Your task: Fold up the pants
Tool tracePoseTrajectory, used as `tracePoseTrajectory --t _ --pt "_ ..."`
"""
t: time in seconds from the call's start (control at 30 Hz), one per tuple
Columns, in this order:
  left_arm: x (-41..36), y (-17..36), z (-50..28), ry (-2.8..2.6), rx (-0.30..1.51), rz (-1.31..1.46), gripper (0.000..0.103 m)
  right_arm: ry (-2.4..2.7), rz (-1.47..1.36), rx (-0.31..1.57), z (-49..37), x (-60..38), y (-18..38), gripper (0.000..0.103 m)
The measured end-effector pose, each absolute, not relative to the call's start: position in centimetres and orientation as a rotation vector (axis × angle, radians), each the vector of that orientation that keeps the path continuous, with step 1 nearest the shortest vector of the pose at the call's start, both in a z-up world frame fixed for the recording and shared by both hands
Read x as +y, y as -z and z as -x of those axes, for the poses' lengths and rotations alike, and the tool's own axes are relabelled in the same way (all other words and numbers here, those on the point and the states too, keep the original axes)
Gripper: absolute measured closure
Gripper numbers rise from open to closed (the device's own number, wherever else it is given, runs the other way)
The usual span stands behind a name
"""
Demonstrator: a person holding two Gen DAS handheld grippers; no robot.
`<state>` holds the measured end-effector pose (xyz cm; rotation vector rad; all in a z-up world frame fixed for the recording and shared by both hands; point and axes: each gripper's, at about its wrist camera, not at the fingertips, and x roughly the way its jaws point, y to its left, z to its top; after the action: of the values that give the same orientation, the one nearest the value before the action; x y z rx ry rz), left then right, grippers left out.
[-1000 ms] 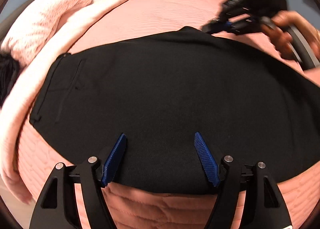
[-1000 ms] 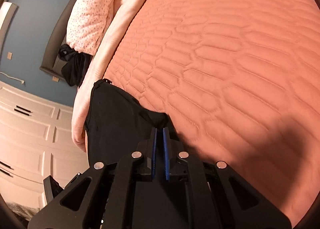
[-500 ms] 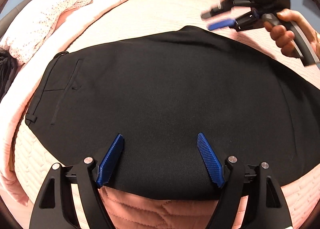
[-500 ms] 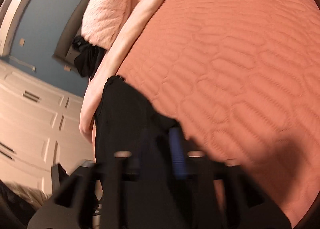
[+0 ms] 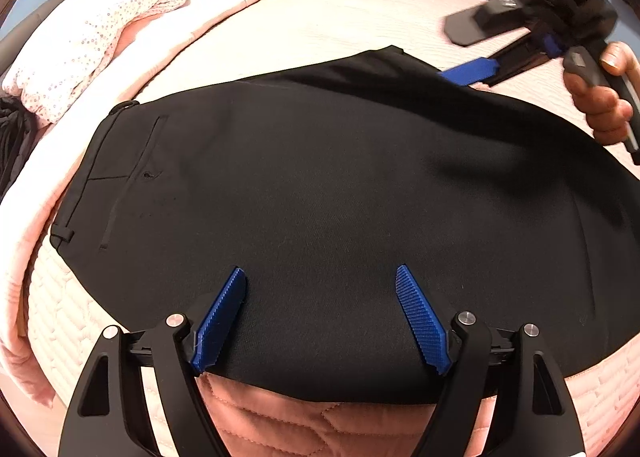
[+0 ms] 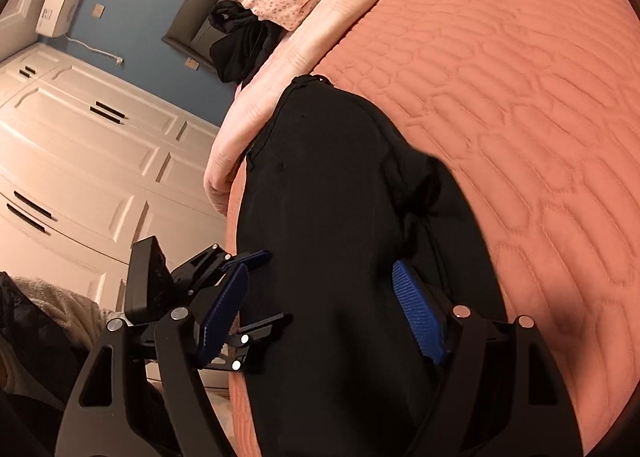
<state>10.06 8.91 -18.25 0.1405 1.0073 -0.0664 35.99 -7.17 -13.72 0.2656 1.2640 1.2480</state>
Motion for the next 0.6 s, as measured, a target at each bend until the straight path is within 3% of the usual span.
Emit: tracePoseTrajectory --t 0.17,0.47,0.6 --pt "8.8 18.4 -10.3 0.066 1.008 -0.143 0.027 -1.193 -0.354 1.331 -38.2 -7.0 15.8 0.029" --pt "8.8 18.5 -10.4 0.067 1.004 -0.133 0.026 -1.041 -0.453 1.206 -39.0 -10.5 15.7 0.027" --pt "8.8 18.5 -10.3 0.069 1.0 -0.138 0.026 -1.147 -0.455 1.263 -37.8 -9.7 16.3 0.027"
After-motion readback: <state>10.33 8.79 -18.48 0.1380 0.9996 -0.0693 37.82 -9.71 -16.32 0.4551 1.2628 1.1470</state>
